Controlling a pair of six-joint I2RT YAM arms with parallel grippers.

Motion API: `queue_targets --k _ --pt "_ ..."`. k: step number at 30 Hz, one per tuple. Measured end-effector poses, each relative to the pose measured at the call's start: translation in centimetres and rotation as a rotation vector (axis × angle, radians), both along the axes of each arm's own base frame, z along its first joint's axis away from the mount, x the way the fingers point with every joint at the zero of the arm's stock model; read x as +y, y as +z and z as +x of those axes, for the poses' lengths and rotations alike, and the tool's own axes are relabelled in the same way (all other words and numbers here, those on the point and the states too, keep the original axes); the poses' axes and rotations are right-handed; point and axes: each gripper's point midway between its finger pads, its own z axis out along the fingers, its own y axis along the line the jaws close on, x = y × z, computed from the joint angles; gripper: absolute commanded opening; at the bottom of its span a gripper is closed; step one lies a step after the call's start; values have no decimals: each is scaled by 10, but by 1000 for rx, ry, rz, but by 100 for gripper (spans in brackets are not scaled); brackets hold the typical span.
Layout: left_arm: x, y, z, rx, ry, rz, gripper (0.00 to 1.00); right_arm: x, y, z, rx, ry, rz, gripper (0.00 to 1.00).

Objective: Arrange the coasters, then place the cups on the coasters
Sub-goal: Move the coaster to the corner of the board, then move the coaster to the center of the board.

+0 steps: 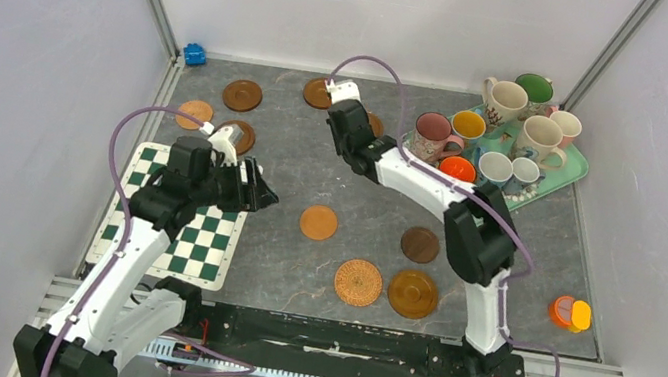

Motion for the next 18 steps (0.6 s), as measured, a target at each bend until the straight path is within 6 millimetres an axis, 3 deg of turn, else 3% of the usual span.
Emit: queue_targets --k 5,18 --pt "2 1 0 -11 9 9 73 9 -3 52 -109 -12 -83 0" --pt "4 7 0 -44 20 16 73 -26 -66 116 -74 -37 -167 0"
